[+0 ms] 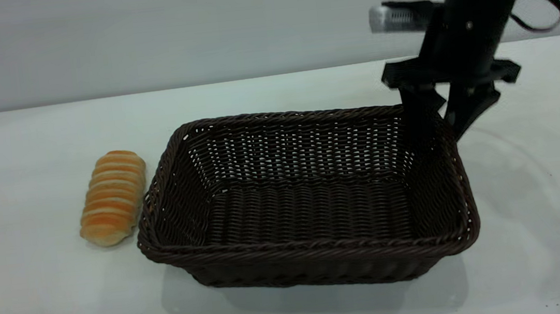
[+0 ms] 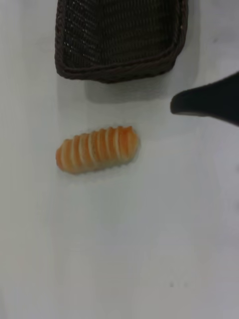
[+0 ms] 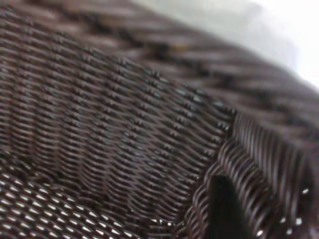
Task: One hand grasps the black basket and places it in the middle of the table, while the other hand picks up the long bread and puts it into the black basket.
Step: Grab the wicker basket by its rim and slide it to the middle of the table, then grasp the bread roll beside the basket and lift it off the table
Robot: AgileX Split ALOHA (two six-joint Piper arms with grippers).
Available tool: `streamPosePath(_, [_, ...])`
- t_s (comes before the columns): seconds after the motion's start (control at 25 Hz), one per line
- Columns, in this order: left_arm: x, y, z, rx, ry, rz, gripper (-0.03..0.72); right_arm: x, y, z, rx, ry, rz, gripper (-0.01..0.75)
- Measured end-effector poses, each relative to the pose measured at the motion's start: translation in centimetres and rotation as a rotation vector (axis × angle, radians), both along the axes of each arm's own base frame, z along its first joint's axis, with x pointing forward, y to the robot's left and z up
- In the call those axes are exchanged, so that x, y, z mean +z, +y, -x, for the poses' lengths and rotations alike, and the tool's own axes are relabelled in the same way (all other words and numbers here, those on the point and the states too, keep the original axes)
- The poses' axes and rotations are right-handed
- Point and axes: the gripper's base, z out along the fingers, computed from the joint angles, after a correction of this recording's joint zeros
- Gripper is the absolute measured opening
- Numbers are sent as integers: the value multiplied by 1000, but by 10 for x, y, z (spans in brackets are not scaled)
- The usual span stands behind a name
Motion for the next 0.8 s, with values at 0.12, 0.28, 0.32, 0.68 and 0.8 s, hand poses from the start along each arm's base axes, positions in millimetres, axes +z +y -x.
streamPosePath(0.12, [0, 1, 0, 3, 0, -13, 532, 15, -3, -8, 16, -11, 22, 549])
streamPosePath(0.28, [-3, 1, -4, 11, 27, -6, 532, 44, -15, -10, 60, -27, 108, 559])
streamPosePath(0.32, [-6, 1, -8, 11, 50, -7, 530, 54, -19, -8, 69, -33, 141, 561])
streamPosePath(0.68, [-28, -1, -79, -10, 297, -22, 526, 140, -38, 23, 26, -148, 243, 562])
streamPosePath(0.8, [-37, -3, -110, -20, 342, -23, 526, 160, -43, 48, 21, -164, 235, 562])
